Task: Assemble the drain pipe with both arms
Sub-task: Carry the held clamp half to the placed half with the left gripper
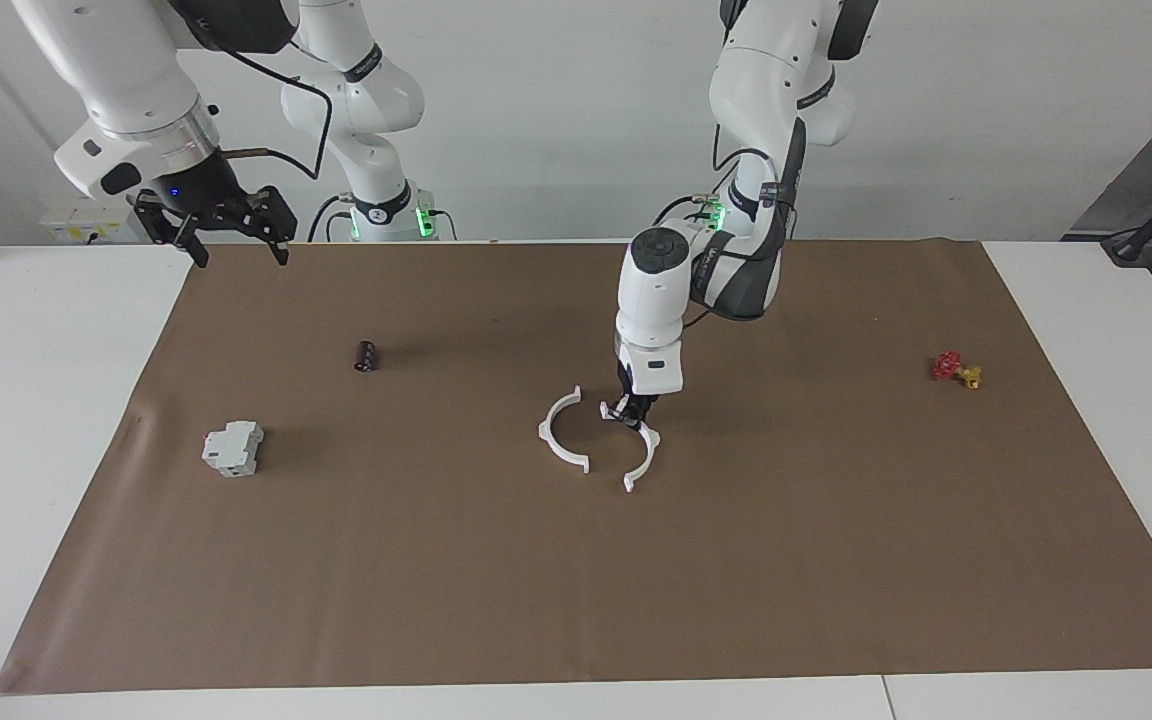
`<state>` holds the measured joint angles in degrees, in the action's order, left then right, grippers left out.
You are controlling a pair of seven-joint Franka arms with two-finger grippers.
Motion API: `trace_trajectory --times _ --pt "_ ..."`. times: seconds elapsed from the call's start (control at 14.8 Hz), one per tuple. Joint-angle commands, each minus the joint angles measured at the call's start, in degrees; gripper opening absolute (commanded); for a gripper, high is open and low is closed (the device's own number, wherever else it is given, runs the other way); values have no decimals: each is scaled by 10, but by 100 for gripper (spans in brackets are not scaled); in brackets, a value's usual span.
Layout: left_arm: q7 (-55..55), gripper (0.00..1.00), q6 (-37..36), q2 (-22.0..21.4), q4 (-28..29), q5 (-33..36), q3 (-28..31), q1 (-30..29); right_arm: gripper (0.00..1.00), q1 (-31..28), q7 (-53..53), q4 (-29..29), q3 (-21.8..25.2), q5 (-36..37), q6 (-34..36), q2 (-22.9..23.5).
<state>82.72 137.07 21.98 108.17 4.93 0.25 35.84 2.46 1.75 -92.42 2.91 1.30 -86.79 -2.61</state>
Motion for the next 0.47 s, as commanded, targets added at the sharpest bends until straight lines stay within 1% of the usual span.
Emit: trace_trajectory --times 0.0,0.13,0.4 --pt "17 0 -3 5 -11 14 10 22 100 -11 4 -7 -6 -8 7 -10" --pt "16 0 -8 4 -3 32 9 27 100 -11 4 -7 -6 -8 7 -10" --pt "16 0 -11 0 10 32 9 38 100 -11 4 -7 -6 -8 7 -10"
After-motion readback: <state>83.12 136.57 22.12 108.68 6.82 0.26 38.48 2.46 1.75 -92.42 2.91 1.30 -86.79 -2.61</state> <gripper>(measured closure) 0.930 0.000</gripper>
